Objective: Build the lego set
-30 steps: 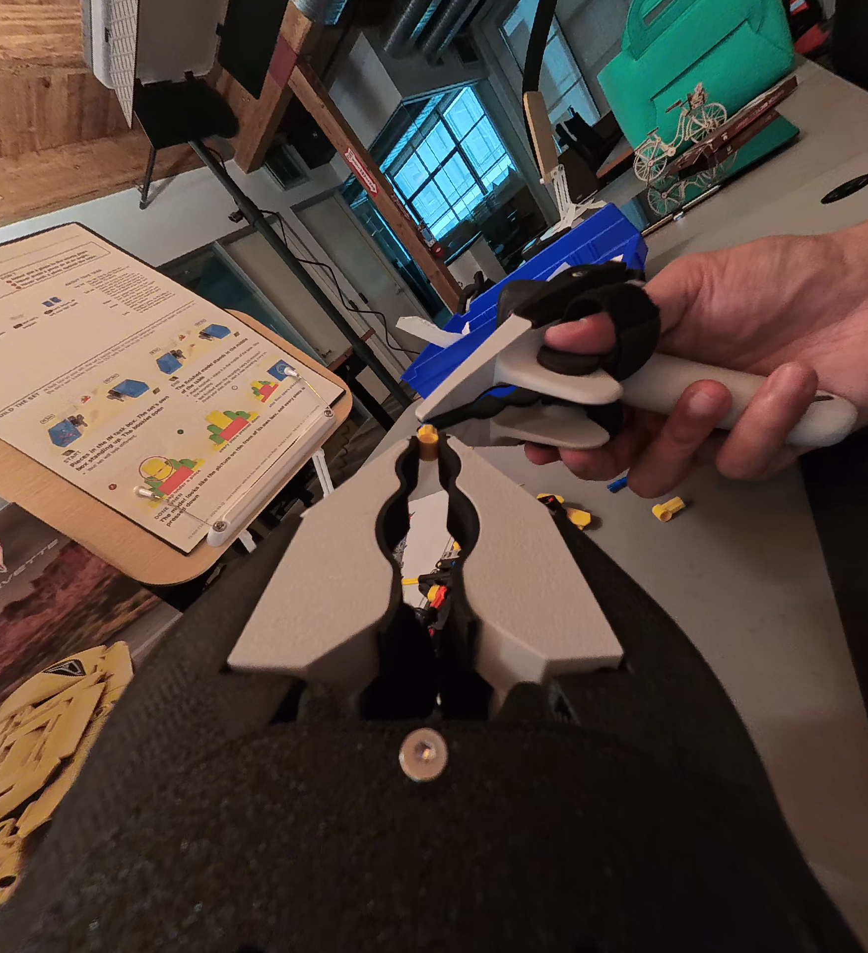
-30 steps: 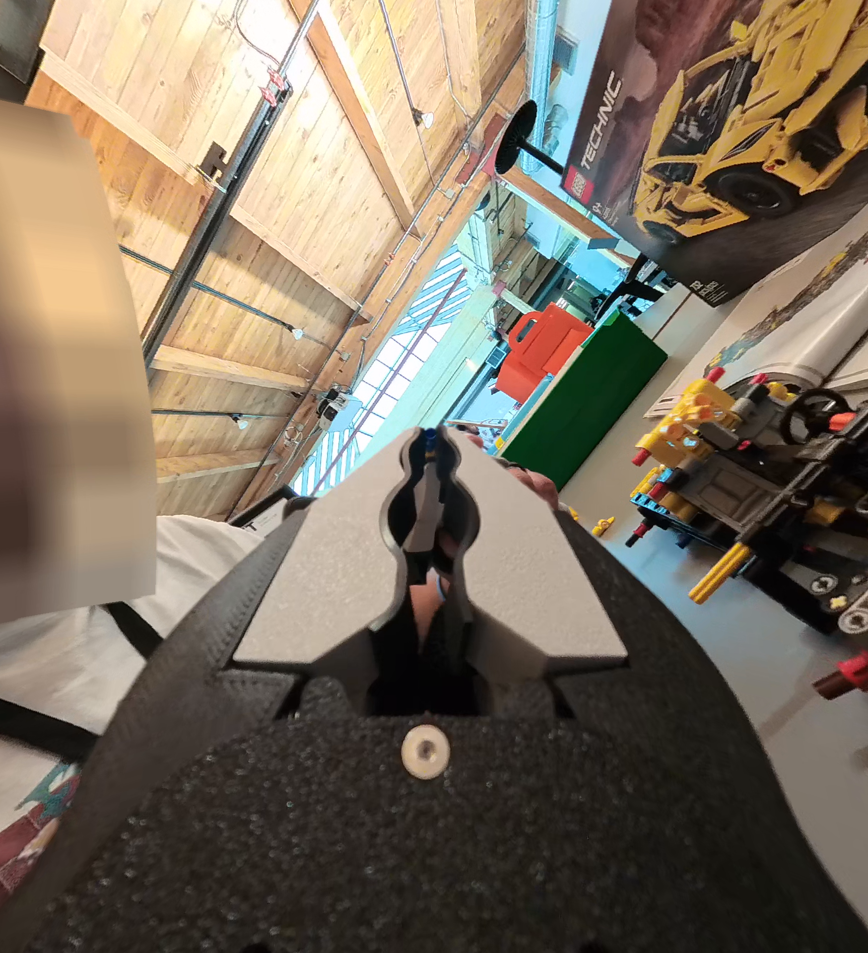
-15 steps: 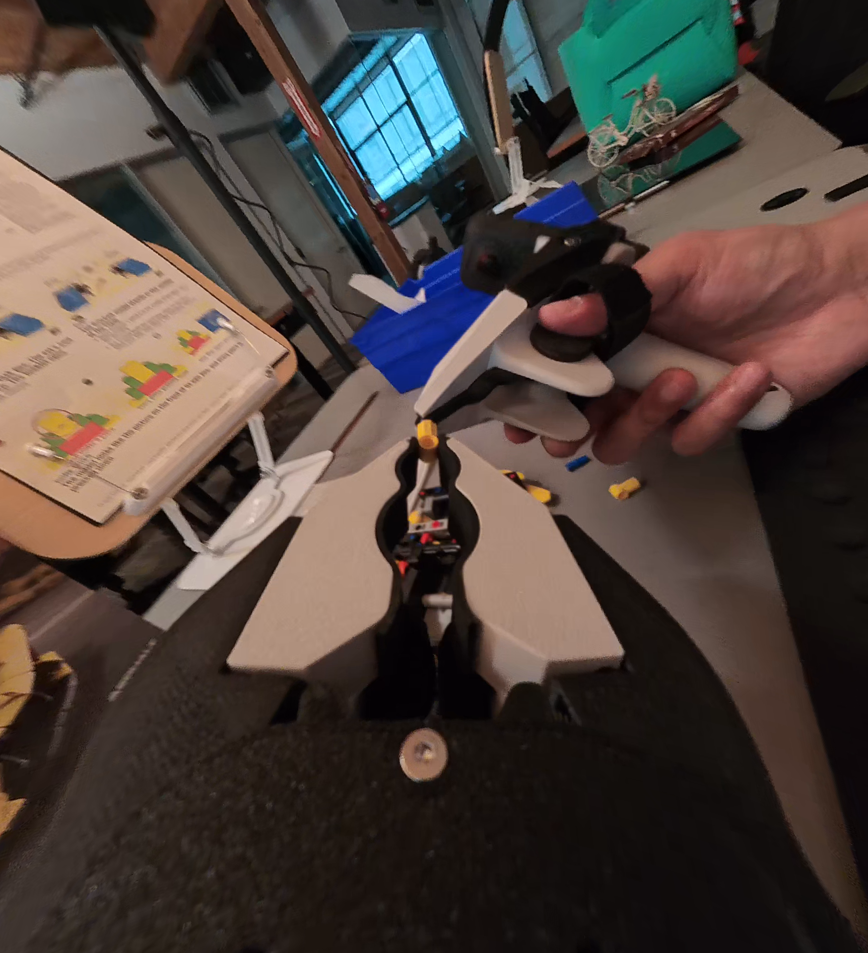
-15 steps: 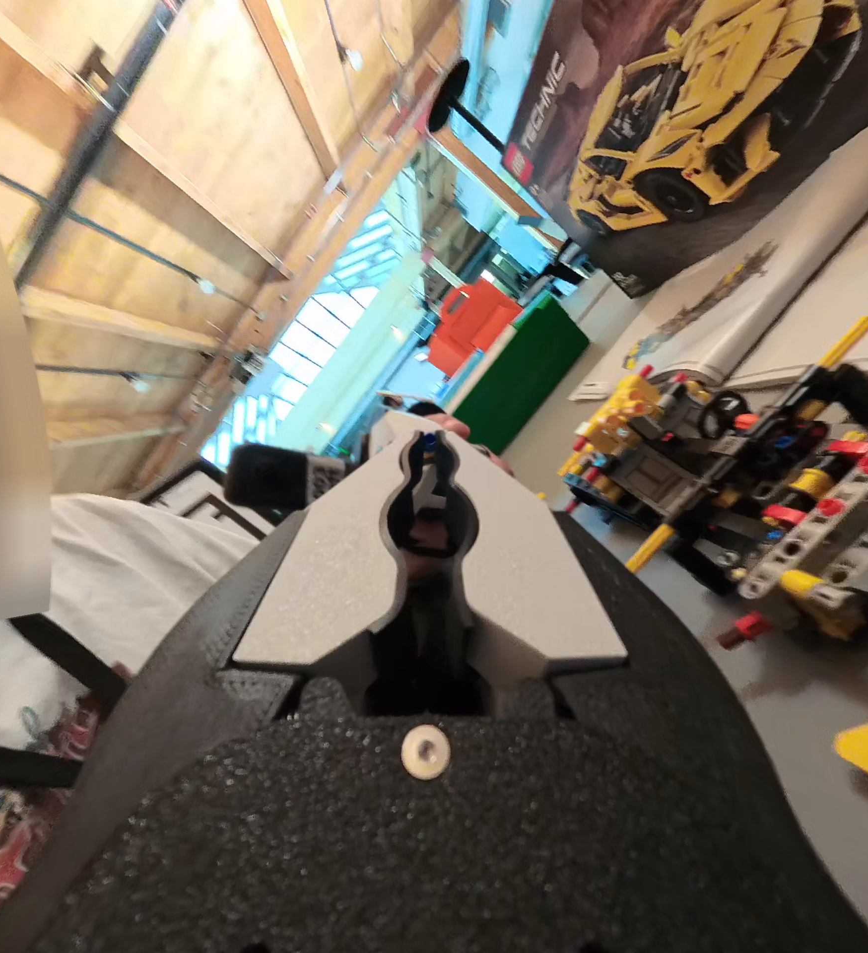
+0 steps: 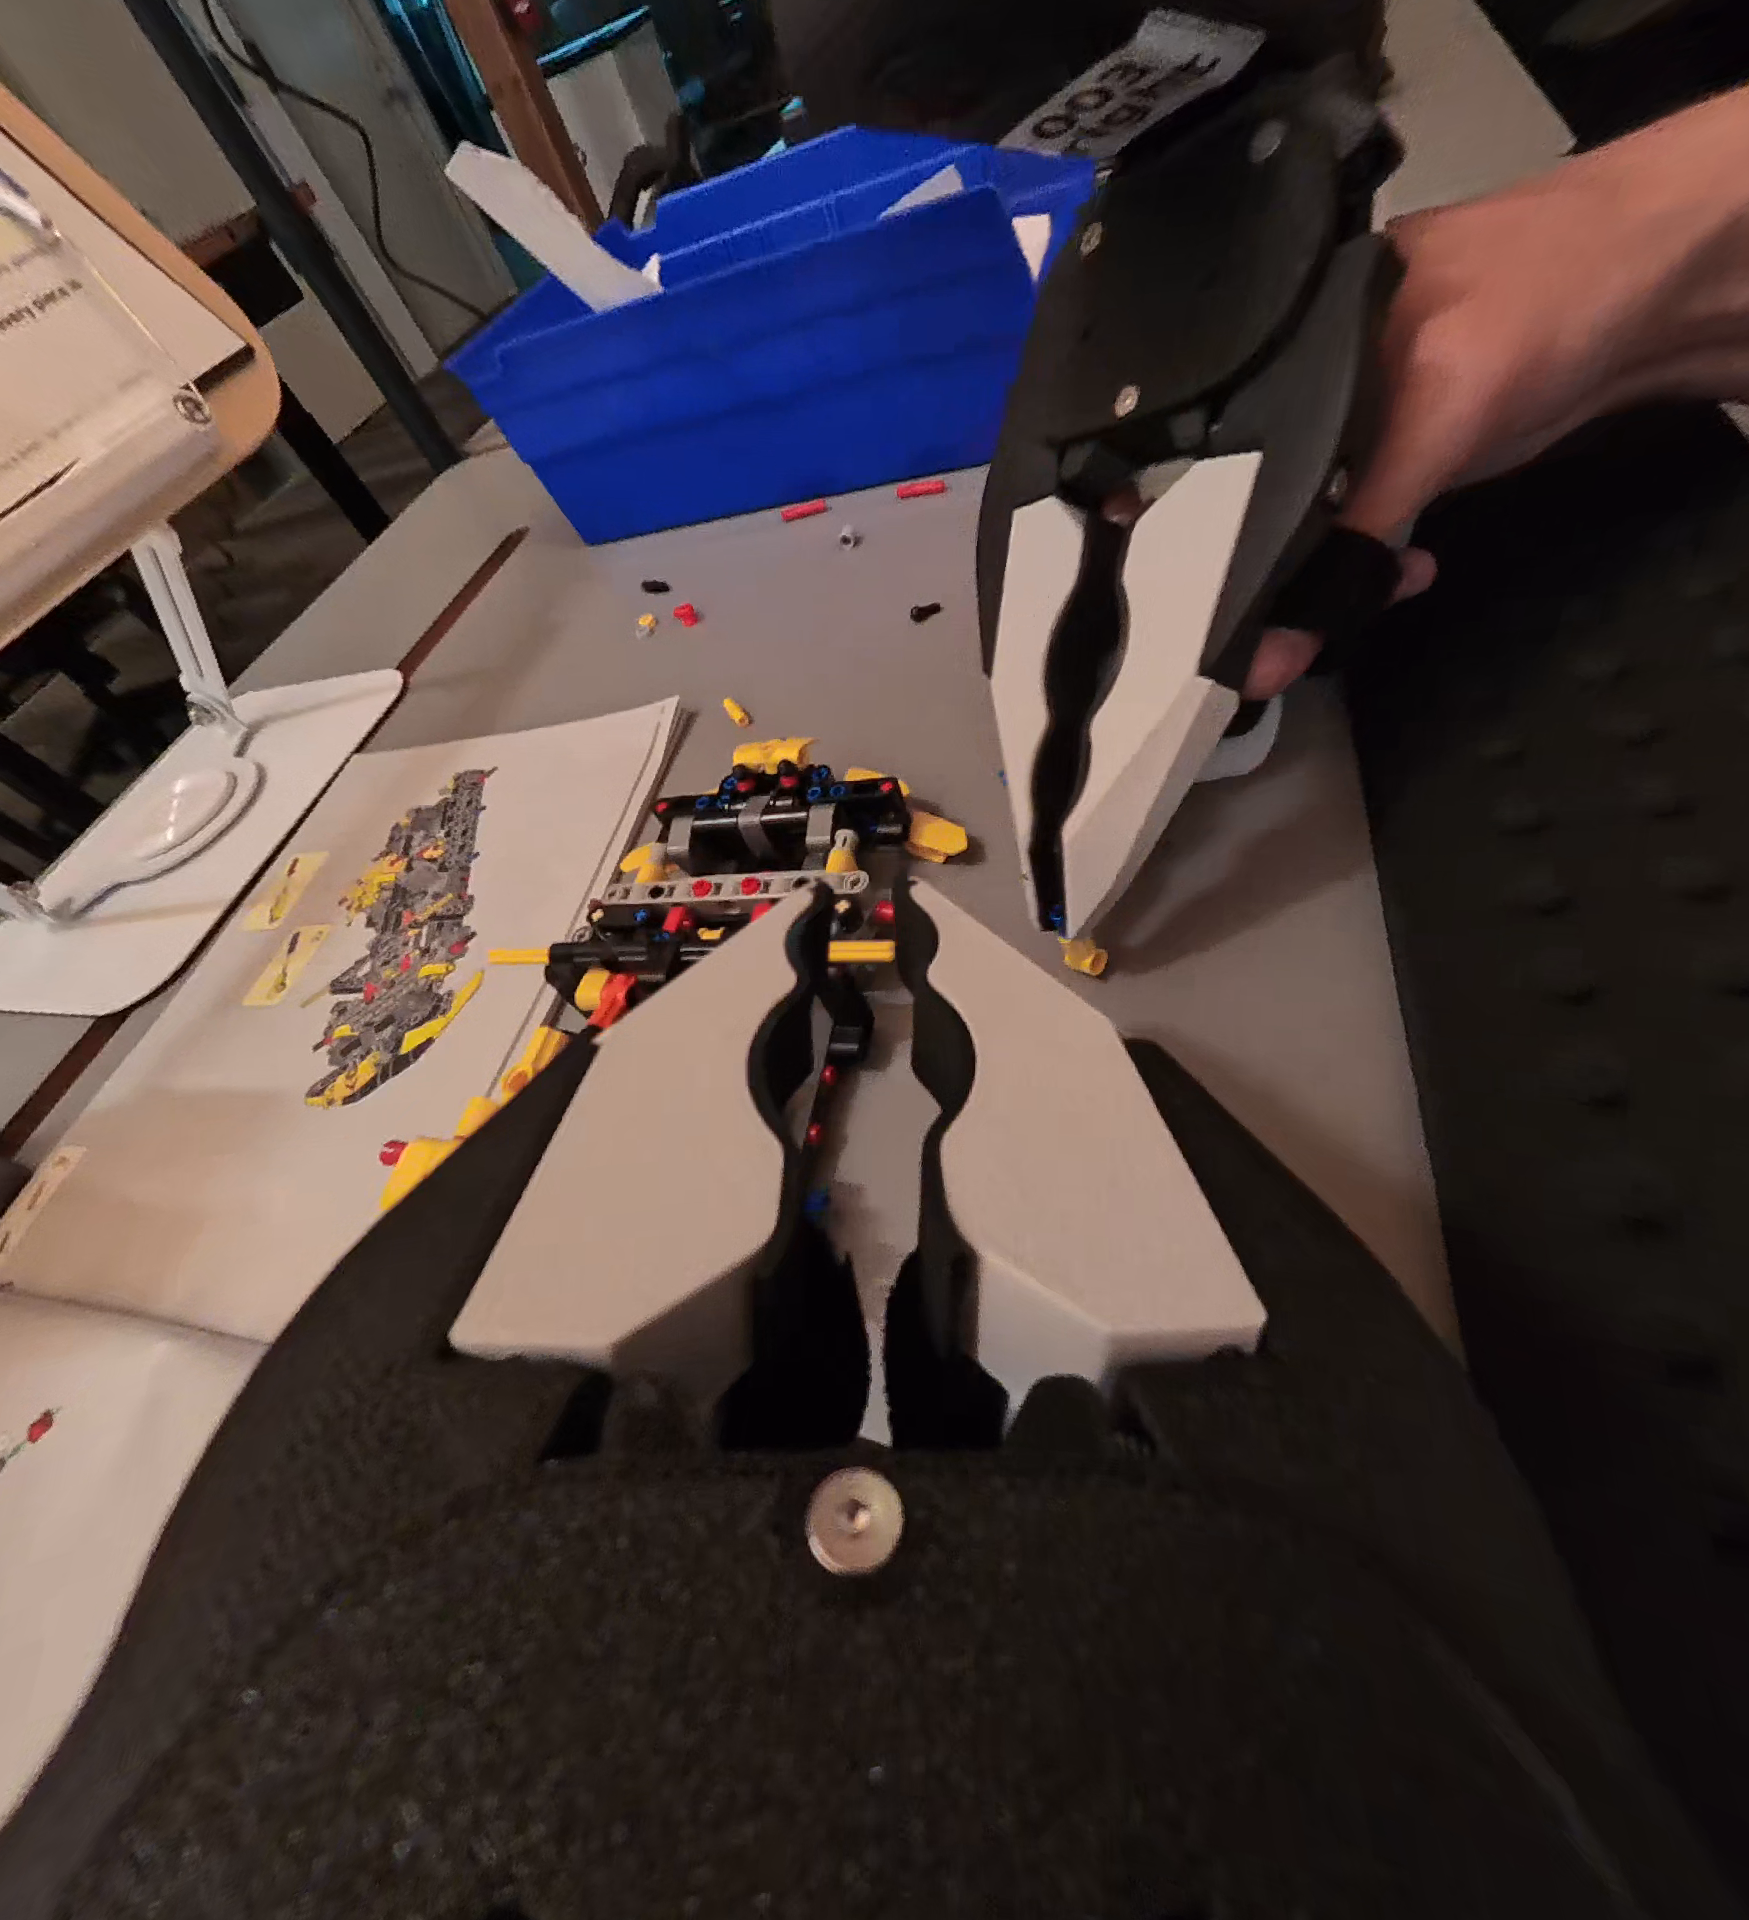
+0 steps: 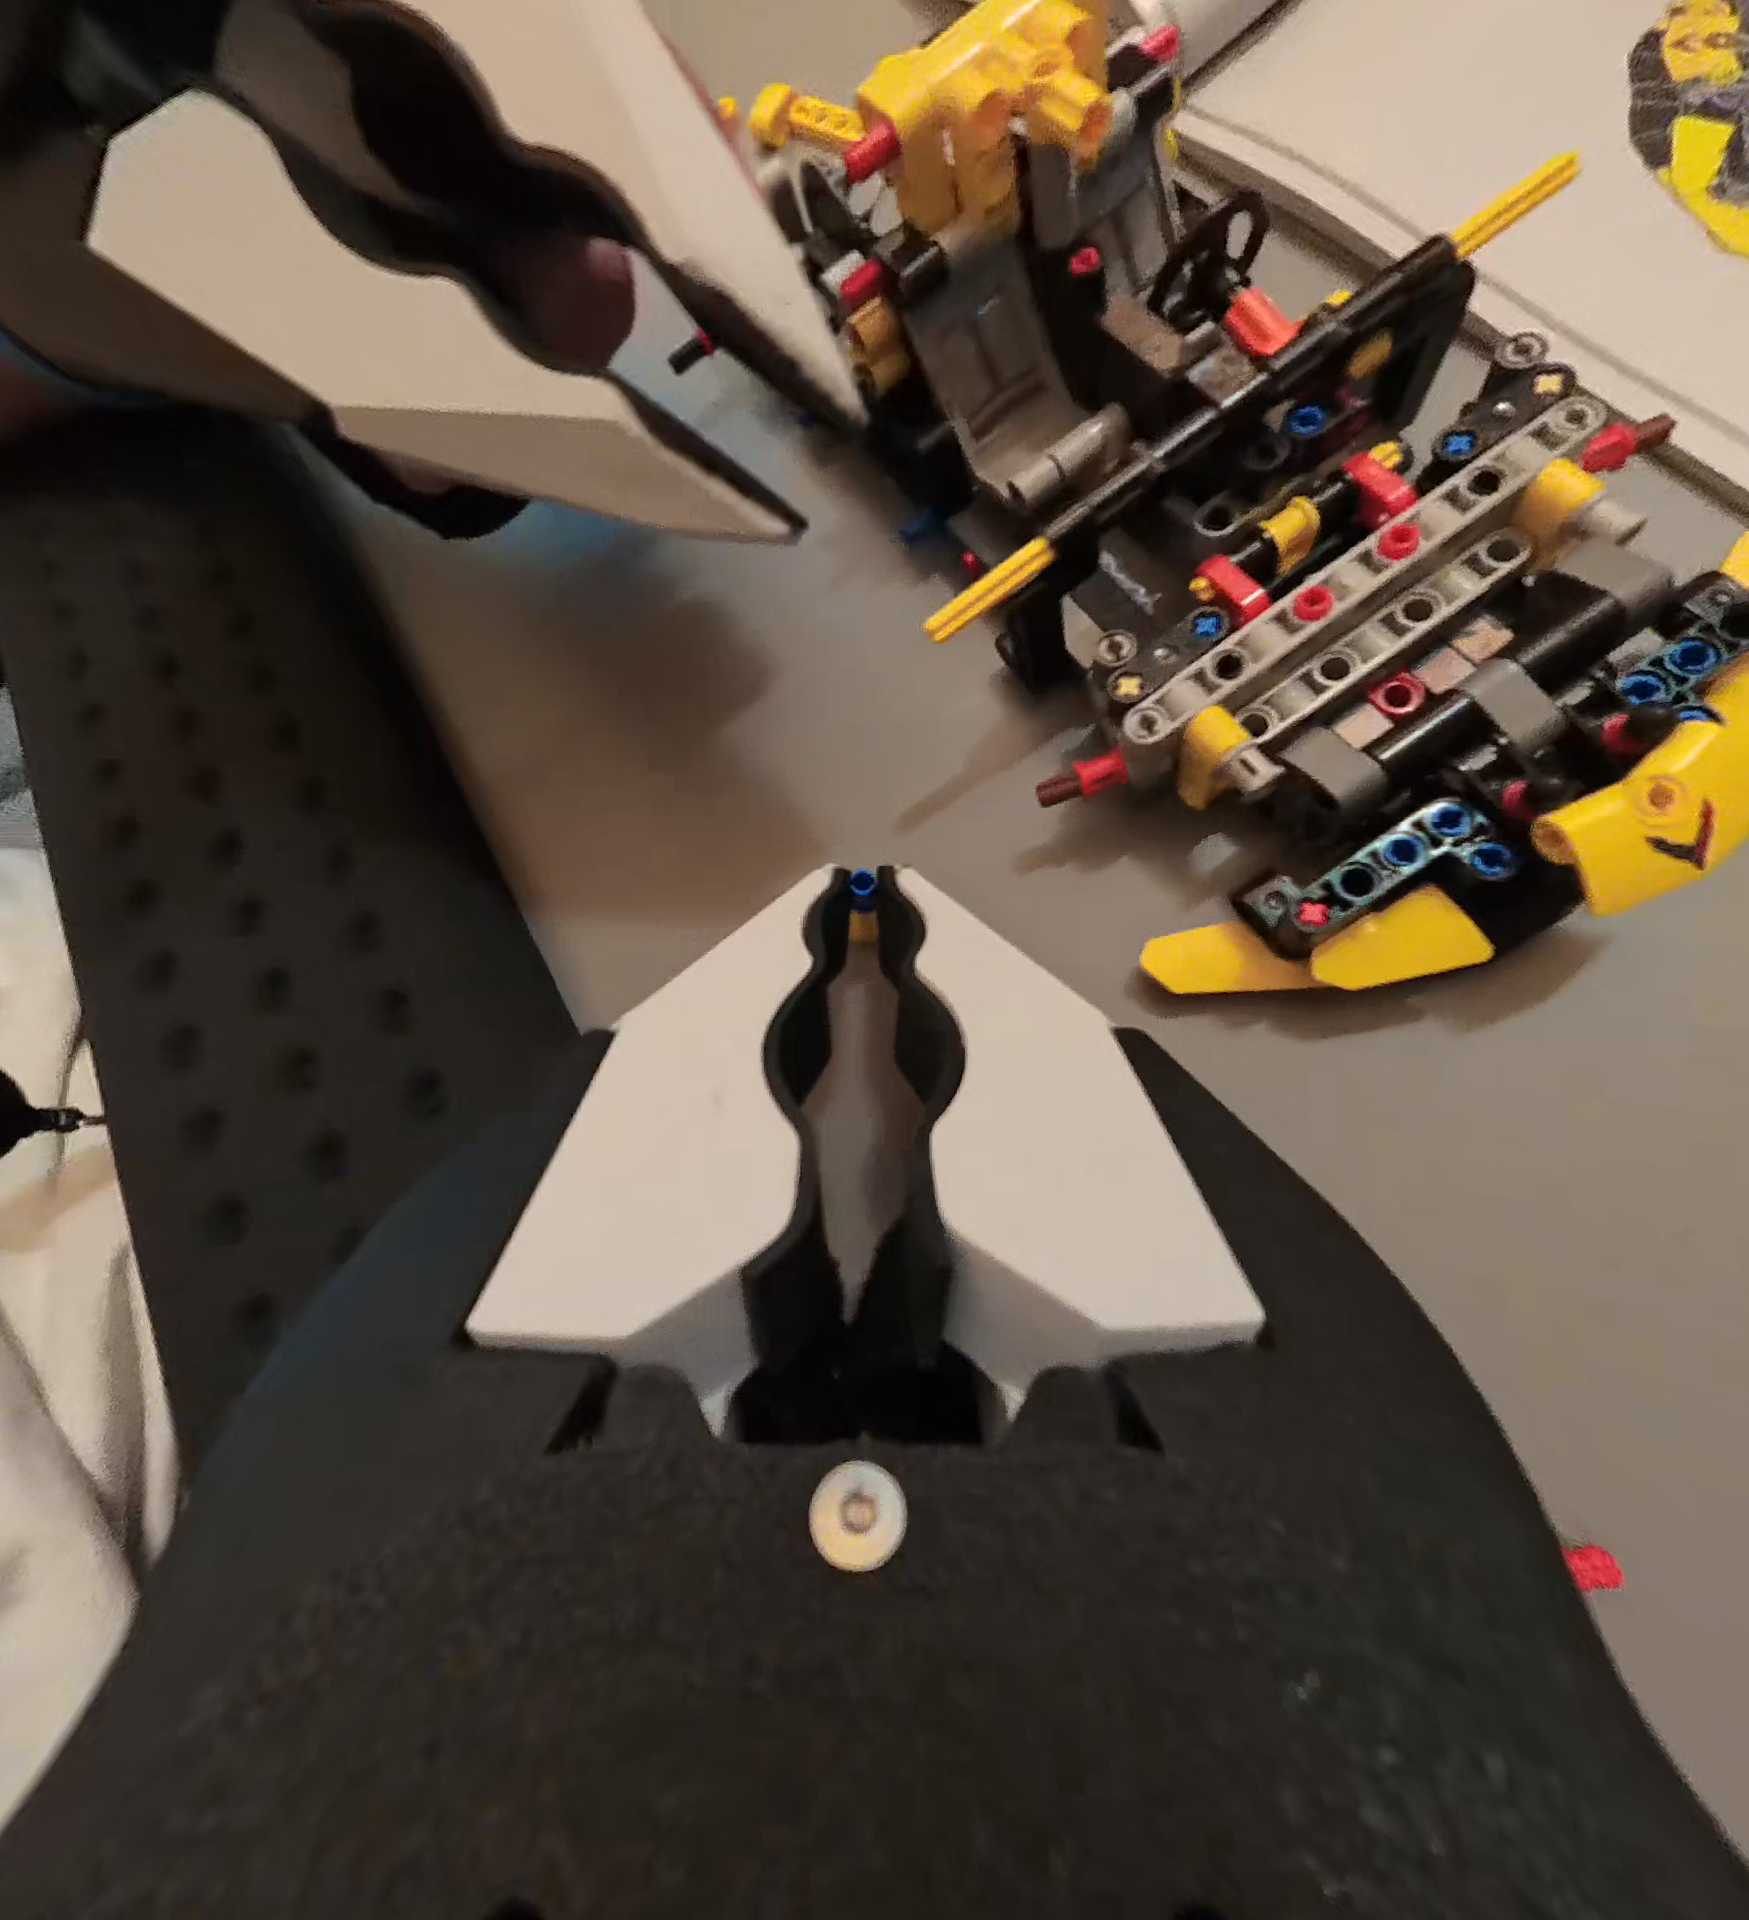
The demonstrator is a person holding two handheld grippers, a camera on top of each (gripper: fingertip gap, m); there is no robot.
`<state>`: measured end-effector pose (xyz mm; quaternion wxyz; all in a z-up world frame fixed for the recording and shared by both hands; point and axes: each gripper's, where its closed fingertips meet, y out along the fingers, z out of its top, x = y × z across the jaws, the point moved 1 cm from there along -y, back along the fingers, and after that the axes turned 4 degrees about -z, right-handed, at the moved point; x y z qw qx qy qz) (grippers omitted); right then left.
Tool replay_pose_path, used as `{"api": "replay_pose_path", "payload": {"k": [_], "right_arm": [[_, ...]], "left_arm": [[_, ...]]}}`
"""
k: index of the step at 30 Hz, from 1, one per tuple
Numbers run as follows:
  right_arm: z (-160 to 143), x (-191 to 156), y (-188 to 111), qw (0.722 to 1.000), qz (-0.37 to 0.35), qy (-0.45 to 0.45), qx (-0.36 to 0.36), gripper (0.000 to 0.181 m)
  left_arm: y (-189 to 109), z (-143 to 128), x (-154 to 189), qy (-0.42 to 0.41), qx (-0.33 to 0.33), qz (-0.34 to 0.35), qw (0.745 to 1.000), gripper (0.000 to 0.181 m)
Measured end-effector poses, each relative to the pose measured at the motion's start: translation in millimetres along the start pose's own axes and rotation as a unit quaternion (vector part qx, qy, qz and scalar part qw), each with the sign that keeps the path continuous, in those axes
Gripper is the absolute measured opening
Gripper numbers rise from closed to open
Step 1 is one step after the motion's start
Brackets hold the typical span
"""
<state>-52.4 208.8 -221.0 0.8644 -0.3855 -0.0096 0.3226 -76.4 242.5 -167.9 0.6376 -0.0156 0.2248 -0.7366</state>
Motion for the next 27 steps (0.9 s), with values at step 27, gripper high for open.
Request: {"api": "replay_pose_path", "payload": {"k": [27], "right_arm": [[-17, 2, -26, 1.0, -0.015, -0.017, -0.01, 0.006]], "left_arm": [[6, -2, 50, 0.026, -0.025, -0.118, 0.992, 0.024]]}}
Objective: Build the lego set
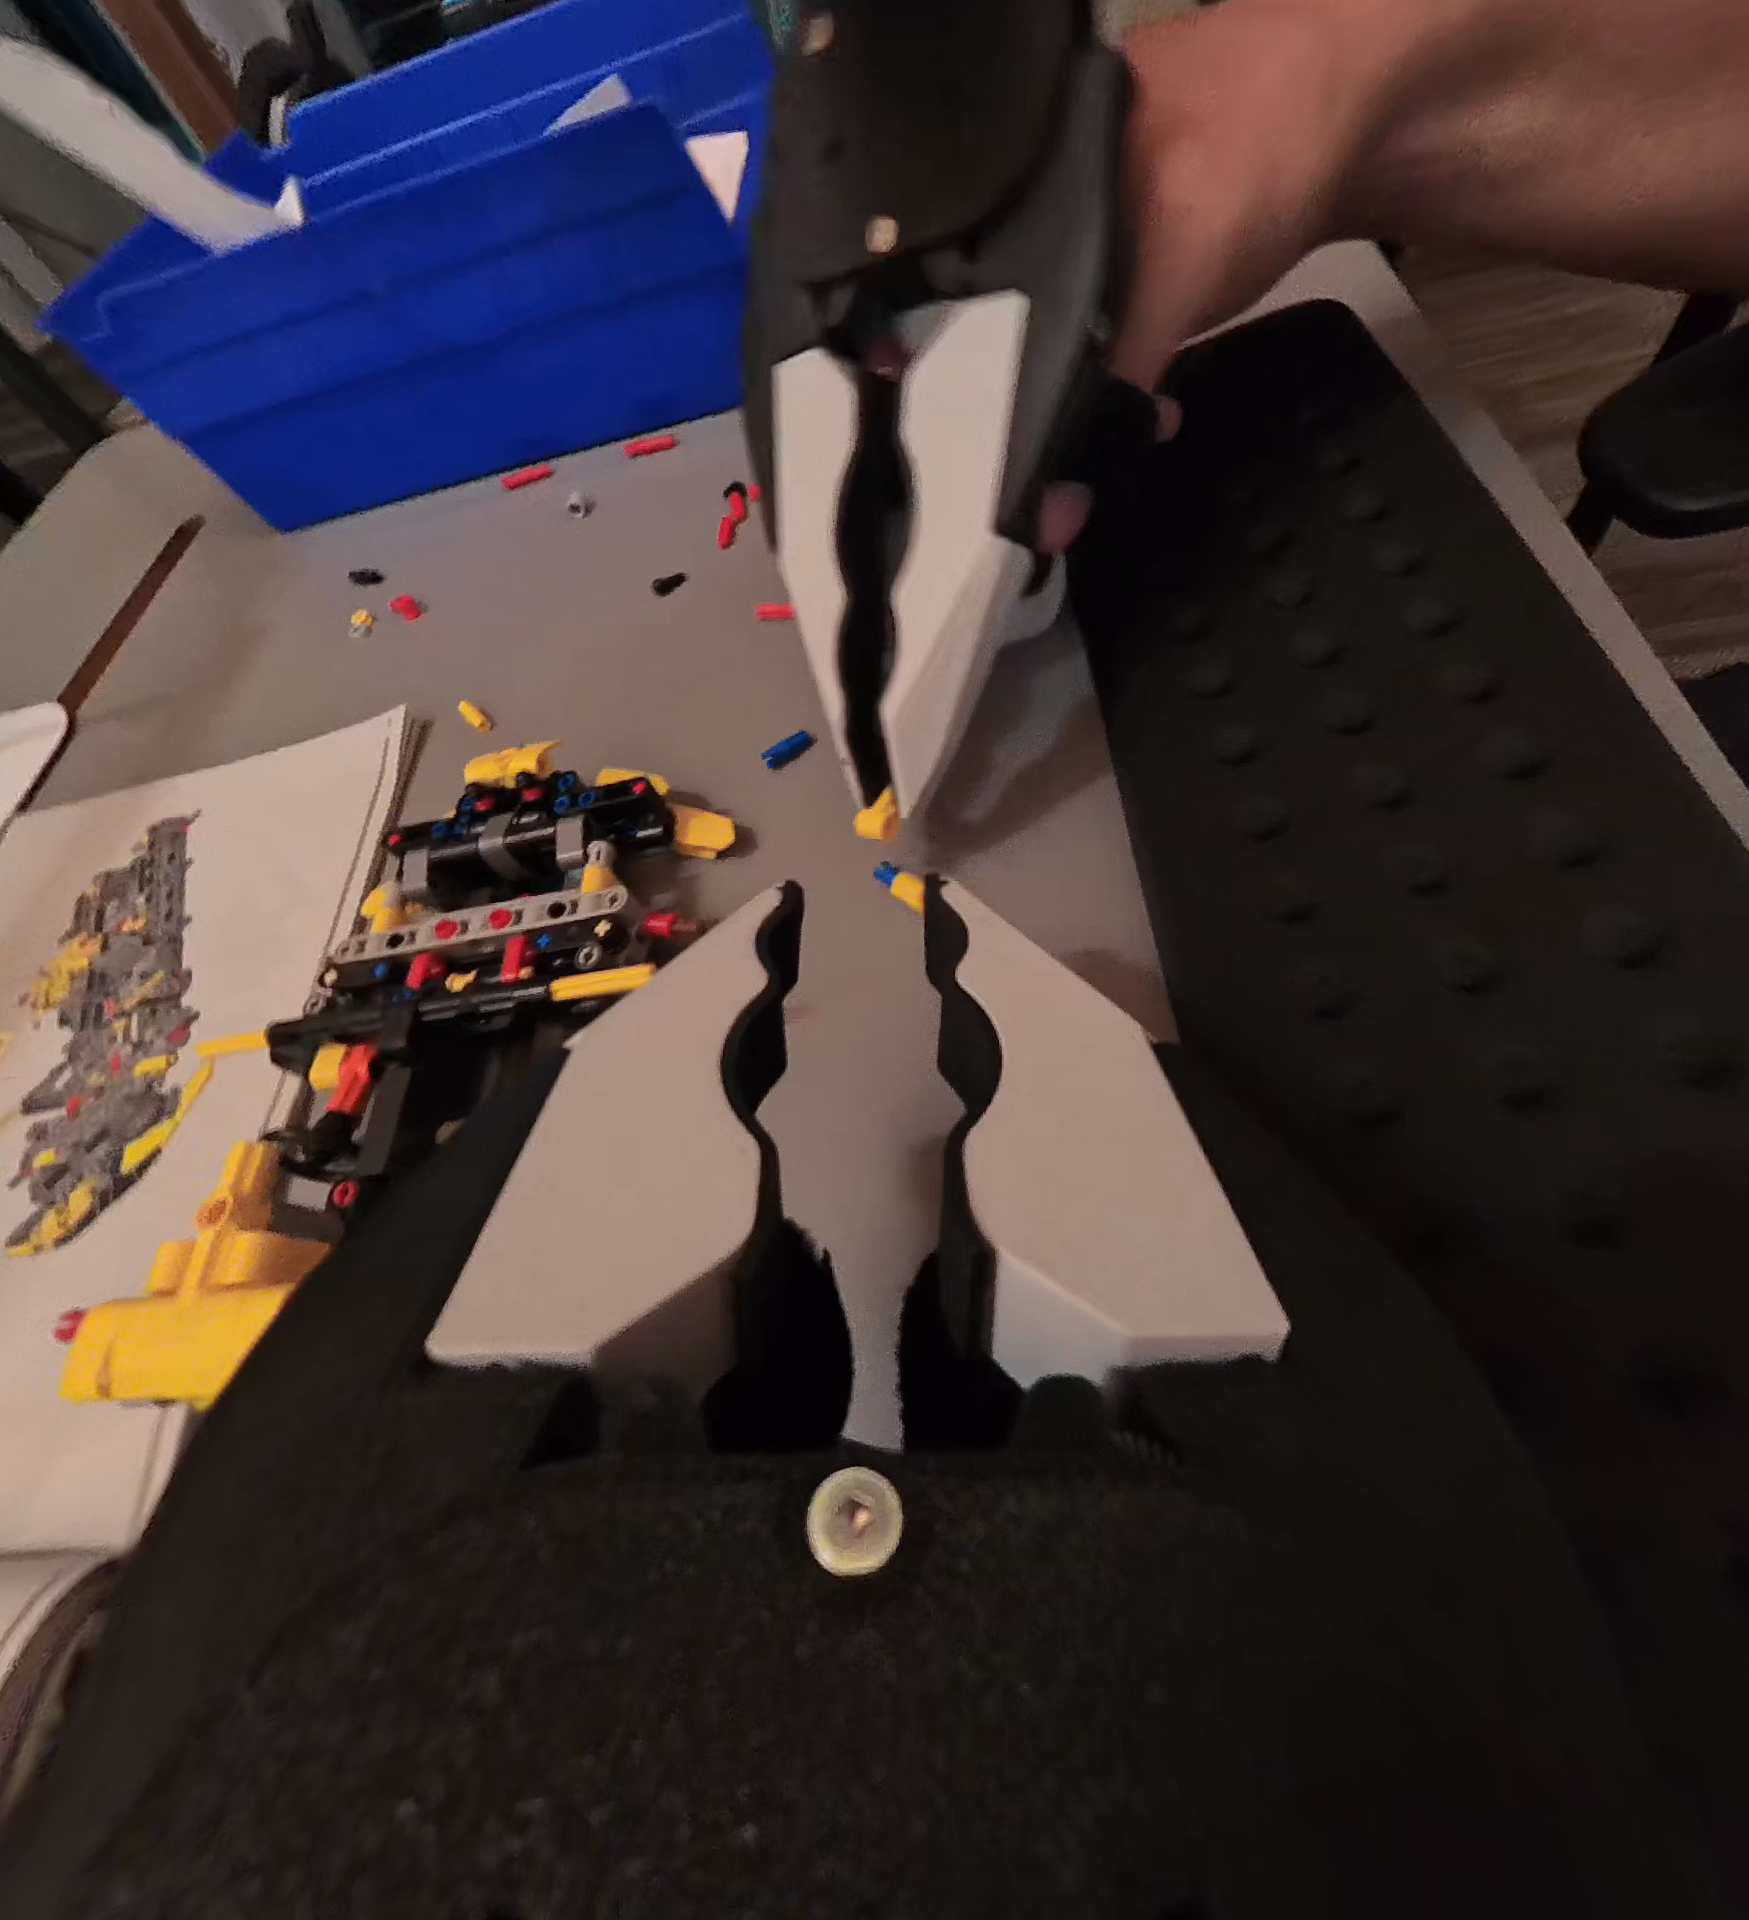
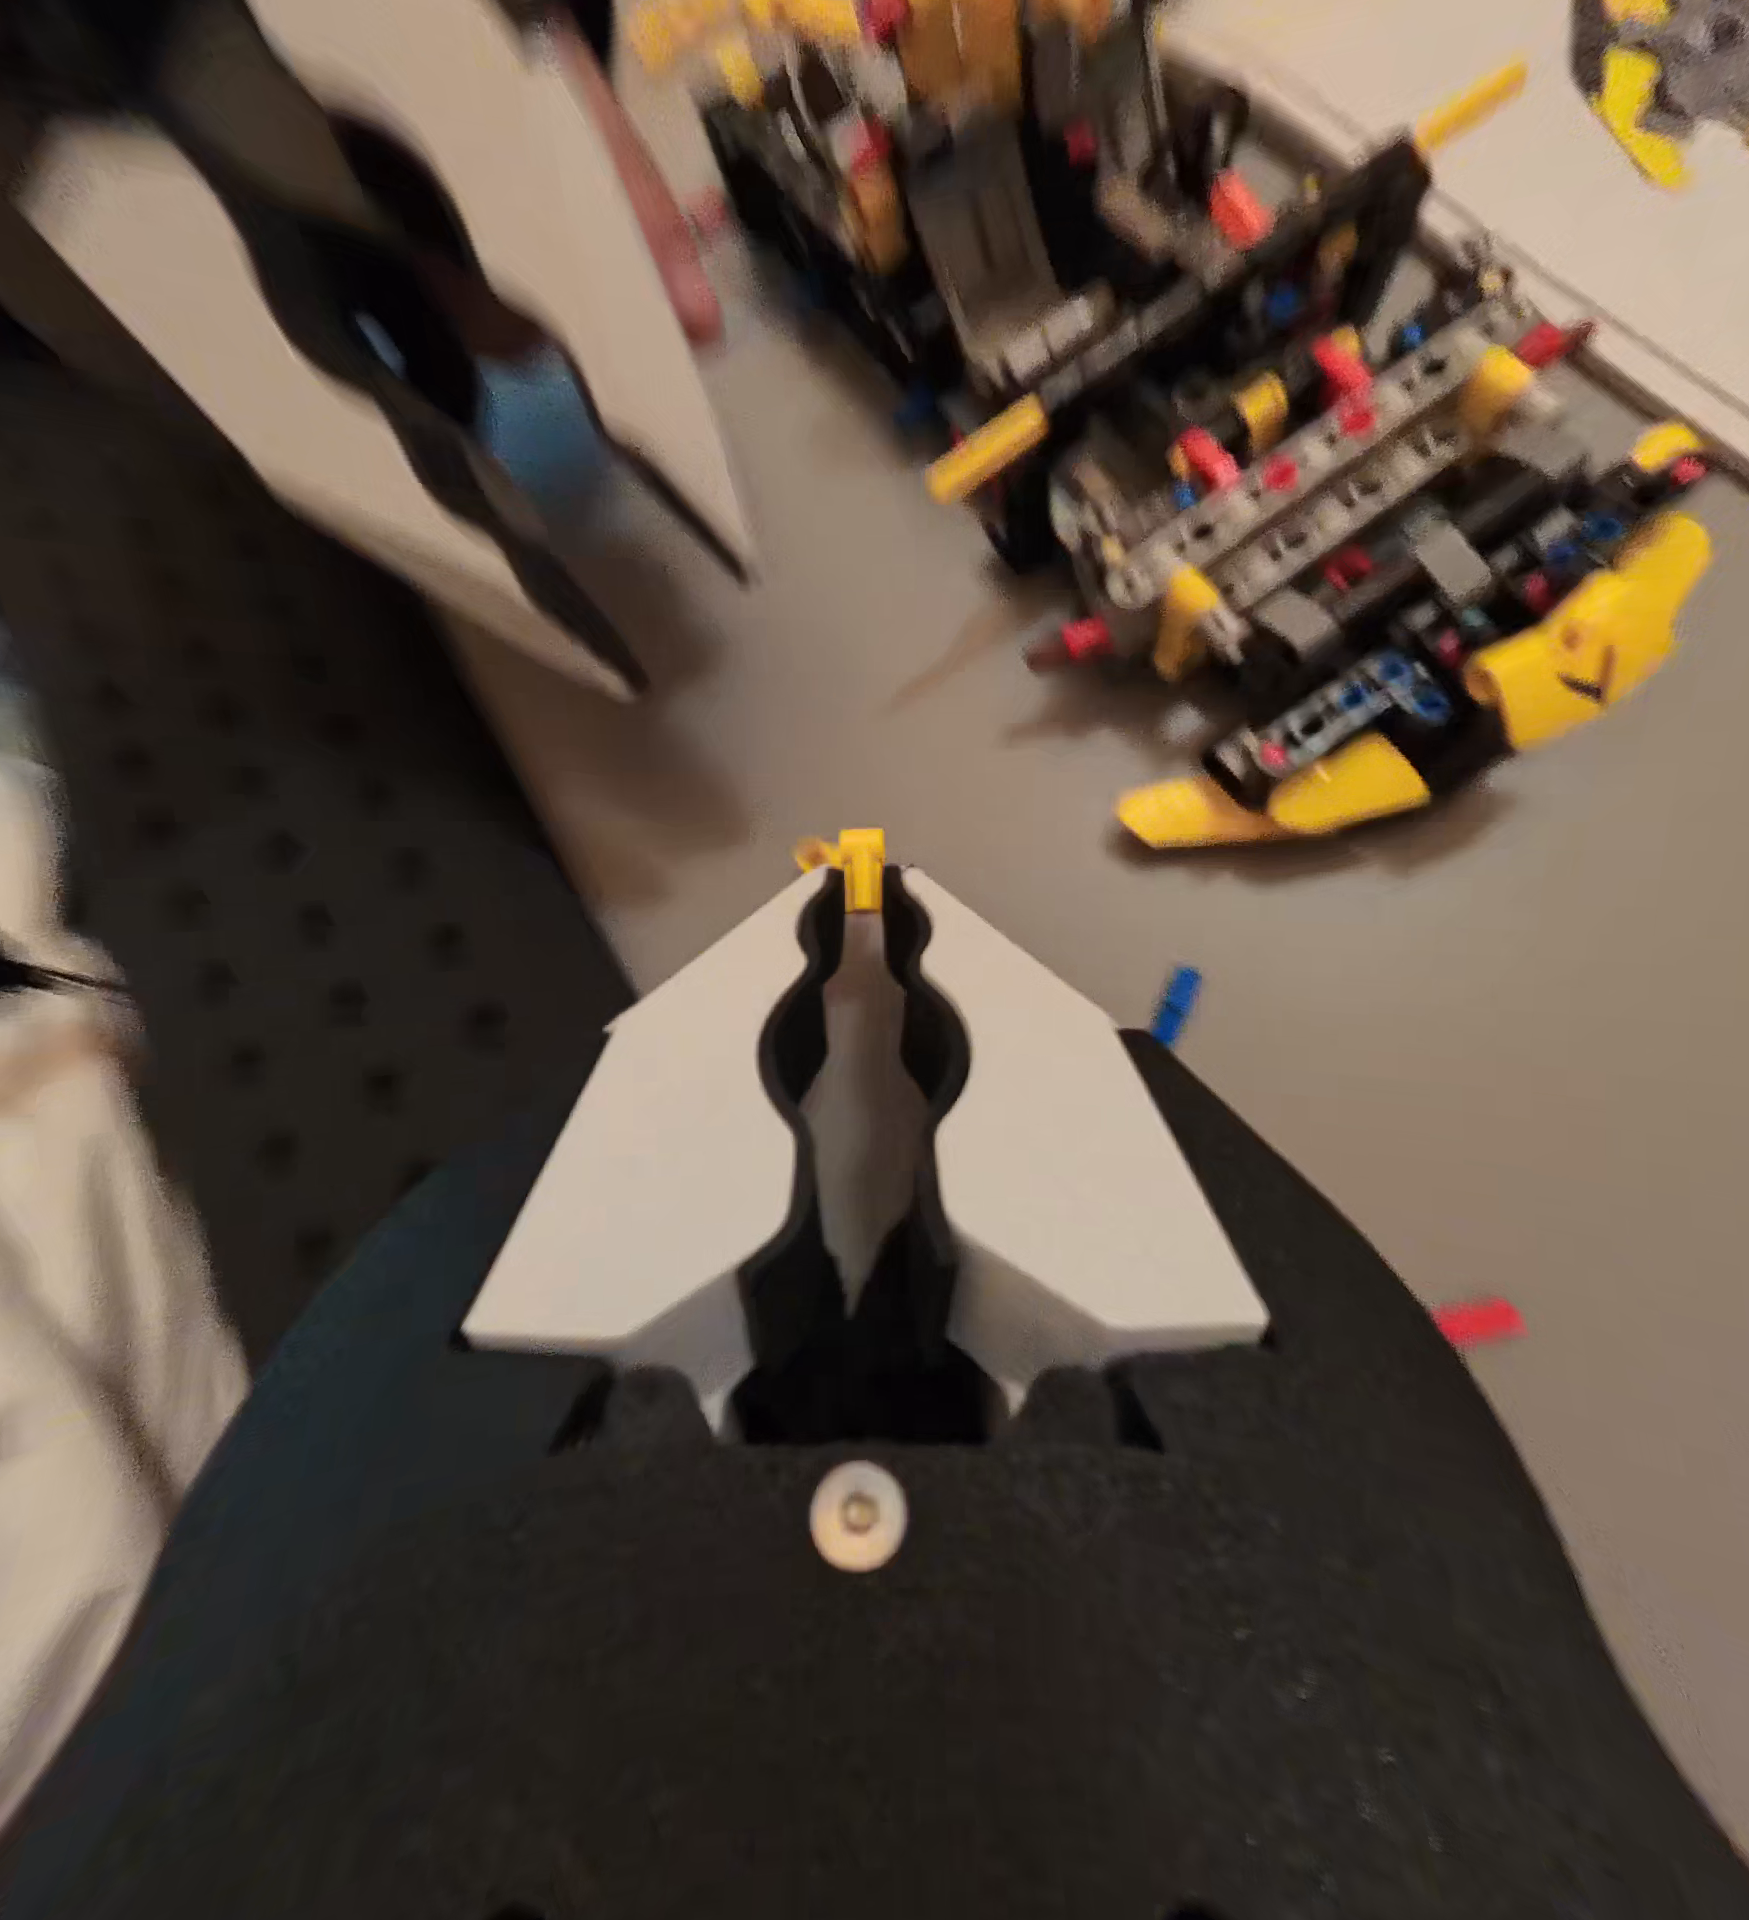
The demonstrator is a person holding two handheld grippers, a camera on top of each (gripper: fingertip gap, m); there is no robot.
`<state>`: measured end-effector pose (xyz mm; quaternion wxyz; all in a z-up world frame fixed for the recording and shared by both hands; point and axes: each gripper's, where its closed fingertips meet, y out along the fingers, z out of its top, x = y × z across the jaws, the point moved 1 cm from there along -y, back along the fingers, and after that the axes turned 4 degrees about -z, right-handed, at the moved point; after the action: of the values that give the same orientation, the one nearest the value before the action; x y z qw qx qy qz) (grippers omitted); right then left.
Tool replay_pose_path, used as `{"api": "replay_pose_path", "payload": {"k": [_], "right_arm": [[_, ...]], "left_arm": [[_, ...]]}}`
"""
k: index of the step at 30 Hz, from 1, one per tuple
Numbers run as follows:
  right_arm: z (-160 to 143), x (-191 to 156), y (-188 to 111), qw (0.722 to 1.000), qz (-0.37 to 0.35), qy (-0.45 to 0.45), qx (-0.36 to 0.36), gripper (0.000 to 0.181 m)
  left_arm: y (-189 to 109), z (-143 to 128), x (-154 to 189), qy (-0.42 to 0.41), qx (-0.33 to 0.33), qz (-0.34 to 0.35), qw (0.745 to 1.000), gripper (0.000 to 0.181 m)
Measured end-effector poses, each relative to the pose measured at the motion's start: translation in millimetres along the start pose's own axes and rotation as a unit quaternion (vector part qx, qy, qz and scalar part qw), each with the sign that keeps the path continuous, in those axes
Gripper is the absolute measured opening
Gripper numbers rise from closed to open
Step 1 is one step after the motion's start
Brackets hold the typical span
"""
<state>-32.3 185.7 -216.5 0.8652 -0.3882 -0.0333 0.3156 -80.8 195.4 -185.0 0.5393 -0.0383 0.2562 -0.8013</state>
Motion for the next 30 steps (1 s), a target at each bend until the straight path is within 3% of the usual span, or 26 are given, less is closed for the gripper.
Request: {"api": "replay_pose_path", "payload": {"k": [3, 7, 11, 22, 30], "right_arm": [[29, -31, -12, 0.98, 0.172, 0.085, 0.052, 0.006], [38, -49, -17, 0.955, 0.28, 0.093, 0.038, 0.006], [42, -50, -17, 0.949, 0.302, 0.082, 0.025, 0.006], [56, -36, -25, 0.93, 0.308, 0.143, 0.138, 0.016], [64, -43, -23, 0.918, 0.326, 0.158, 0.163, 0.006]], "left_arm": [[-2, 9, 7, 0.085, 0.006, 0.026, 0.996, 0.026], [-5, 23, 16, 0.141, 0.031, 0.043, 0.989, 0.026], [-7, 26, 16, 0.153, 0.041, 0.045, 0.986, 0.01], [-17, 32, -3, 0.124, 0.06, 0.079, 0.987, 0.007], [-17, 37, 0, 0.156, 0.065, 0.098, 0.981, 0.008]]}}
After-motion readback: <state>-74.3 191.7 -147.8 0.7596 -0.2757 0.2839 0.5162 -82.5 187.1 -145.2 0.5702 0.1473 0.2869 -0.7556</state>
